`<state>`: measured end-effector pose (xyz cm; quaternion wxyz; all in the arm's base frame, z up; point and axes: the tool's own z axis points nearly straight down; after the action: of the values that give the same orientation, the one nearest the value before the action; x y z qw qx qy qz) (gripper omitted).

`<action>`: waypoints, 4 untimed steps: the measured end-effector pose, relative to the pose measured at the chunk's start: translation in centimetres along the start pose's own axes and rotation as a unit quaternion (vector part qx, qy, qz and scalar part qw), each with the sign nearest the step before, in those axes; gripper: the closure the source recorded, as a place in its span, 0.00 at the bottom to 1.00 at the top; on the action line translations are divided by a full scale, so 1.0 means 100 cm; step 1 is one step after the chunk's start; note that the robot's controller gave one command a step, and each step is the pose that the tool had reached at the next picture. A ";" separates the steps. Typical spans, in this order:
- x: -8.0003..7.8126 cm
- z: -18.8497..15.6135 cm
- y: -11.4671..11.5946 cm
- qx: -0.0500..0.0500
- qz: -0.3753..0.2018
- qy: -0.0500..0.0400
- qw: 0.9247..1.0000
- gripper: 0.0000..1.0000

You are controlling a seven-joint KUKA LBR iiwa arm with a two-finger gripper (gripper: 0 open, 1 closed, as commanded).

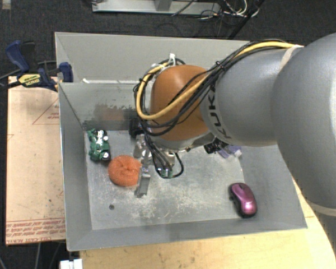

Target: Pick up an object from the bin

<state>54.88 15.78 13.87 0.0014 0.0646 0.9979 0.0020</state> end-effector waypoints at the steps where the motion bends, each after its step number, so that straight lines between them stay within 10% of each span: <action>1: -0.002 0.053 0.001 -0.001 0.023 -0.001 1.000 0.00; 2: -0.002 0.066 0.001 -0.003 0.068 -0.005 0.998 1.00; 4: -0.002 0.063 0.001 -0.003 0.069 -0.004 0.998 1.00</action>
Offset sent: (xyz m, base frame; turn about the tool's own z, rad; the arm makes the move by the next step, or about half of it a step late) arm -0.0007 0.0003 -0.0687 0.1366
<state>55.09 15.90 7.55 0.0057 0.1330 0.9911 0.0047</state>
